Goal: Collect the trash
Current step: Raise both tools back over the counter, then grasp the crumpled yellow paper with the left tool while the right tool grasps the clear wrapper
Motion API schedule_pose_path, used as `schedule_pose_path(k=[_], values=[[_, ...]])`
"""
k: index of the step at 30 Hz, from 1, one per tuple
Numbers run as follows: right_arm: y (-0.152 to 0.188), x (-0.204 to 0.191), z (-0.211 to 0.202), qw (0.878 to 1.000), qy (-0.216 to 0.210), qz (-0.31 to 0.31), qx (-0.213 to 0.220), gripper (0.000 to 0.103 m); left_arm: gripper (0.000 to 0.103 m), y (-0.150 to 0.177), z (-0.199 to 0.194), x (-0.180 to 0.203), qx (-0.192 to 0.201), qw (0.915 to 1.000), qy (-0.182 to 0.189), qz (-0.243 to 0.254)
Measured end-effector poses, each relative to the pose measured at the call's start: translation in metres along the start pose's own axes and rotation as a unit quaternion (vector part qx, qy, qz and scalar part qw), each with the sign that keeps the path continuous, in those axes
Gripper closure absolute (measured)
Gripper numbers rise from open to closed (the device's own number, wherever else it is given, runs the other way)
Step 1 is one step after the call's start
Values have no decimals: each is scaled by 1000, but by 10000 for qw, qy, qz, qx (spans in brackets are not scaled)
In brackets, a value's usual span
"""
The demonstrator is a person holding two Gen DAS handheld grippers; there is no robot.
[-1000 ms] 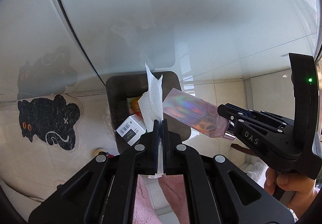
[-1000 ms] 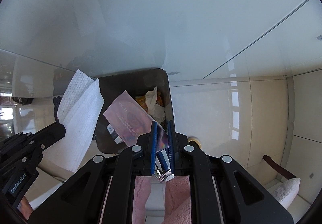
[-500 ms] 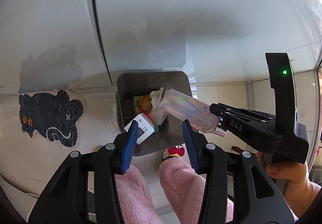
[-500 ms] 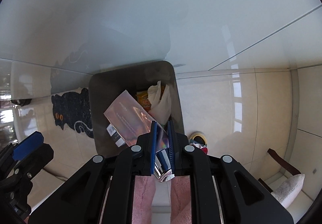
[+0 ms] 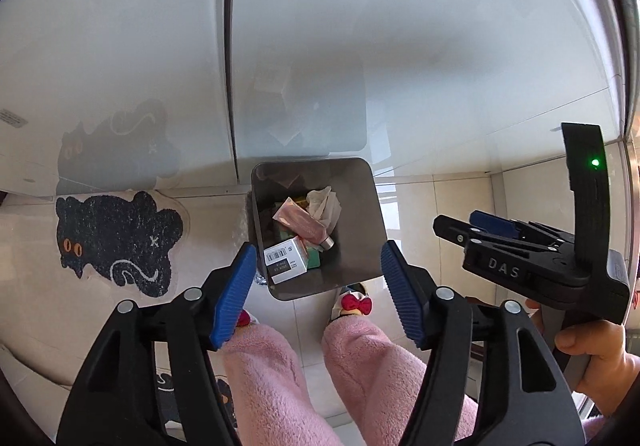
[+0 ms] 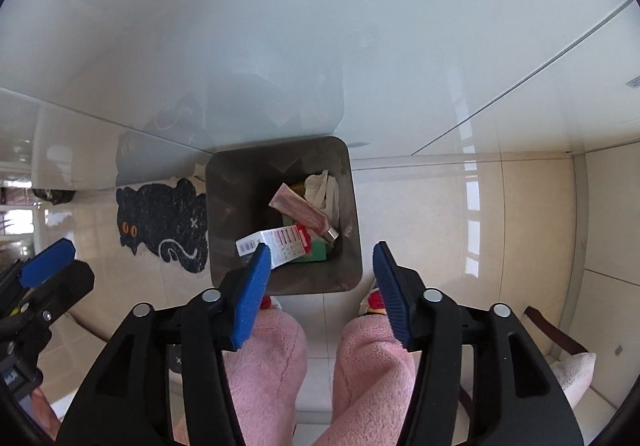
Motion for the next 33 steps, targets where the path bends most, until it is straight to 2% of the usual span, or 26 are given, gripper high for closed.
schedule_pose_path(k=[1, 2, 4, 6, 9, 11, 17, 20, 25, 29, 33], values=[[2, 3, -16, 9999, -24, -41, 99, 27, 35, -1, -9, 4, 53, 10000, -12, 33], [3, 6, -33, 9997, -48, -93, 216, 23, 31, -2, -20, 9, 111, 9999, -4, 57], [4, 12, -72, 9984, -99, -206, 513, 3, 23, -5, -43, 19, 266, 9996, -8, 114], [2, 23, -111, 9961, -140, -281, 827, 3, 18, -10, -69, 30, 447, 9988, -3, 188], [-1, 36, -160, 9940, -385, -330, 974, 3, 12, -22, -111, 47, 800, 9962, -3, 334], [-5, 46, -195, 9910, -493, -258, 1220, 3, 10, -31, -140, 57, 1068, 9933, -22, 432], [-39, 71, -282, 9736, -670, 17, 2181, 3, 8, -72, -212, 86, 1803, 9811, 82, 703], [-64, 76, -304, 9654, -682, 53, 2516, 3, 8, -95, -235, 98, 2129, 9727, 158, 913], [-106, 67, -312, 9579, -573, -127, 2810, 3, 9, -138, -250, 114, 2441, 9614, 84, 1268], [-132, 58, -303, 9576, -568, -208, 2817, 6, 15, -172, -246, 120, 2428, 9597, 248, 1396], [-152, 52, -284, 9625, -649, -188, 2626, 16, 19, -198, -231, 122, 2293, 9617, 389, 1453]])
Point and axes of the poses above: each gripper's, at about its wrist camera, not at the fingertips, and z roughly the way its jaws point, x to its right, y to its underside, the point moved 2 cm from there along z, roughly the way its jaws point, and after that the axes turned 4 degrees about x, right-handed, at the moved point
